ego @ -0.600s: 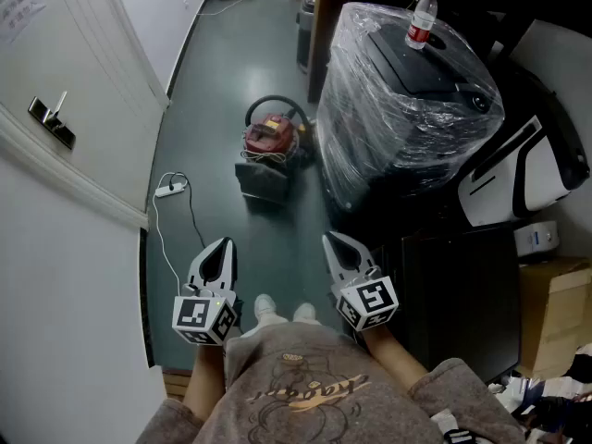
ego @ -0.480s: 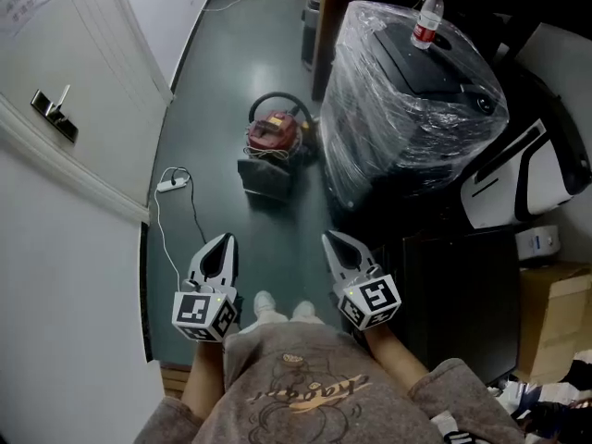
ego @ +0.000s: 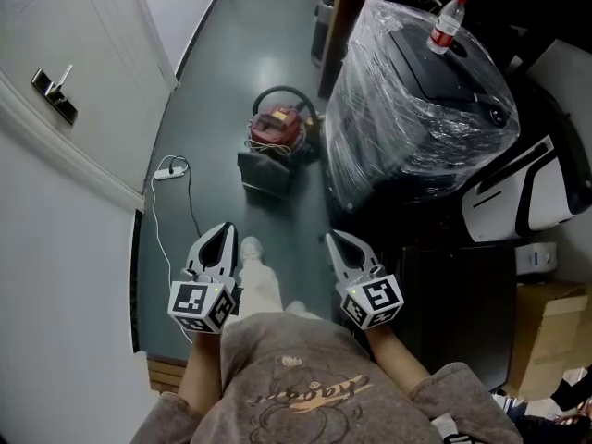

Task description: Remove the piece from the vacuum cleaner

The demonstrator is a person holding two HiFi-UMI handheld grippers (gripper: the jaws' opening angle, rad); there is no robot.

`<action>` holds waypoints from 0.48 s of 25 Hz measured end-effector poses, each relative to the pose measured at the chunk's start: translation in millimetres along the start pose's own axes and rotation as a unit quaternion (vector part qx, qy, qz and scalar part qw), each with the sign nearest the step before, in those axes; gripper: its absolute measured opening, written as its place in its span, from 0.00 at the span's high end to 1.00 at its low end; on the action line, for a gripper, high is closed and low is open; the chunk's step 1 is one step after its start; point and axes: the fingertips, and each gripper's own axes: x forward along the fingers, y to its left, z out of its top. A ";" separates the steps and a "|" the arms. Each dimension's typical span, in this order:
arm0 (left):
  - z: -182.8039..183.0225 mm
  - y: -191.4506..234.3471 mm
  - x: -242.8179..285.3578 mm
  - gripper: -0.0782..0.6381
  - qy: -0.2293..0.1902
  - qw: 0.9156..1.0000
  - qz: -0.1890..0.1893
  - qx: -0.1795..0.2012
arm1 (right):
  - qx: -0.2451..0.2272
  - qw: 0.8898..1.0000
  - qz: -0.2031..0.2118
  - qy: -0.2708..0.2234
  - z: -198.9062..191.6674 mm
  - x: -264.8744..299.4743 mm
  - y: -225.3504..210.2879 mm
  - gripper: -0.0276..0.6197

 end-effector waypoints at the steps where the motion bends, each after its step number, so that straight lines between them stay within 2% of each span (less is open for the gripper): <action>1: -0.2 4.7 6.0 0.89 0.001 1.000 -0.001 -0.002 | 0.000 1.000 -0.002 0.002 -1.0 6.6 -3.1 0.96; 5: 4.8 26.3 39.0 0.89 0.005 1.000 -0.010 -0.001 | 0.002 1.000 -0.005 0.005 1.1 39.7 -14.7 0.96; 12: 42.1 85.4 119.9 0.89 0.010 0.999 -0.032 0.003 | 0.010 1.000 -0.011 0.001 26.2 134.8 -35.7 0.96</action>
